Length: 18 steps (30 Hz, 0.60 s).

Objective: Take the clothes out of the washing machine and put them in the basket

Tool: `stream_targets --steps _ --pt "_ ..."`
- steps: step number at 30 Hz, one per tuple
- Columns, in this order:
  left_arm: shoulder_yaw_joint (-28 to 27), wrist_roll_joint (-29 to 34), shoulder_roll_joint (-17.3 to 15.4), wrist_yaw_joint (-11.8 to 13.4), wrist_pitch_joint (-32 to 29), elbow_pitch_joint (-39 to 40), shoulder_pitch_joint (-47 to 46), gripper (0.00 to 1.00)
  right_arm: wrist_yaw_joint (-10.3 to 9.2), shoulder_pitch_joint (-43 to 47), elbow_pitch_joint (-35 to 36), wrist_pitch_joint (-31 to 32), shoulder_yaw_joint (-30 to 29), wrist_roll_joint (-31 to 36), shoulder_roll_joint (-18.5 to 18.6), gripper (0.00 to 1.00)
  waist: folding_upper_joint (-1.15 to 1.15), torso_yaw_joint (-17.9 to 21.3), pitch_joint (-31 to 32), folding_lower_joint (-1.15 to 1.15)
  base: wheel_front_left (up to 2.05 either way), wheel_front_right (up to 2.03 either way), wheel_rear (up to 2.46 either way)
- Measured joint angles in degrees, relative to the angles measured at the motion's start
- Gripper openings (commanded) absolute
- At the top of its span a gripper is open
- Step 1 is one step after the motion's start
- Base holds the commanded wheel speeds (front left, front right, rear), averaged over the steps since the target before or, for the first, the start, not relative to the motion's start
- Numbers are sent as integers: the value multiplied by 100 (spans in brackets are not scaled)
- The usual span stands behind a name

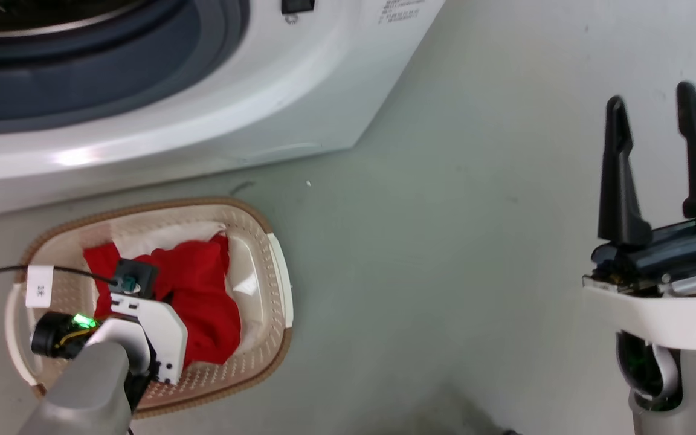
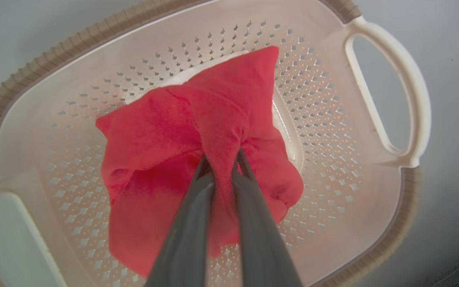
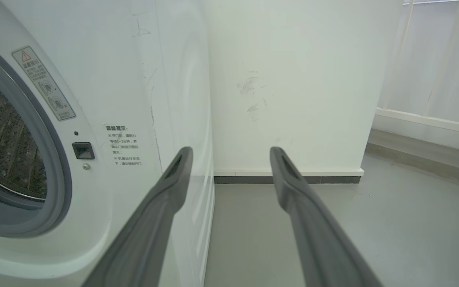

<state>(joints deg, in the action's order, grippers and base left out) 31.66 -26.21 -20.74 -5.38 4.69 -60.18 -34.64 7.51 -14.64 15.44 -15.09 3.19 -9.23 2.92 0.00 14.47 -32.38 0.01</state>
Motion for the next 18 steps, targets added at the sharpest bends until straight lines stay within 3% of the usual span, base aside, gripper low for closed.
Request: stream_targets --steps 10,18 --pt "586 553 -52 -76 -222 -899 -925 0 0 -421 115 0 -151 -176 -1 100 0 152 -1088 0 0 0 0" --pt "691 580 0 -101 -356 -1188 -1224 0 0 -576 147 0 -199 -174 -1 100 0 162 -1606 0 0 0 0"
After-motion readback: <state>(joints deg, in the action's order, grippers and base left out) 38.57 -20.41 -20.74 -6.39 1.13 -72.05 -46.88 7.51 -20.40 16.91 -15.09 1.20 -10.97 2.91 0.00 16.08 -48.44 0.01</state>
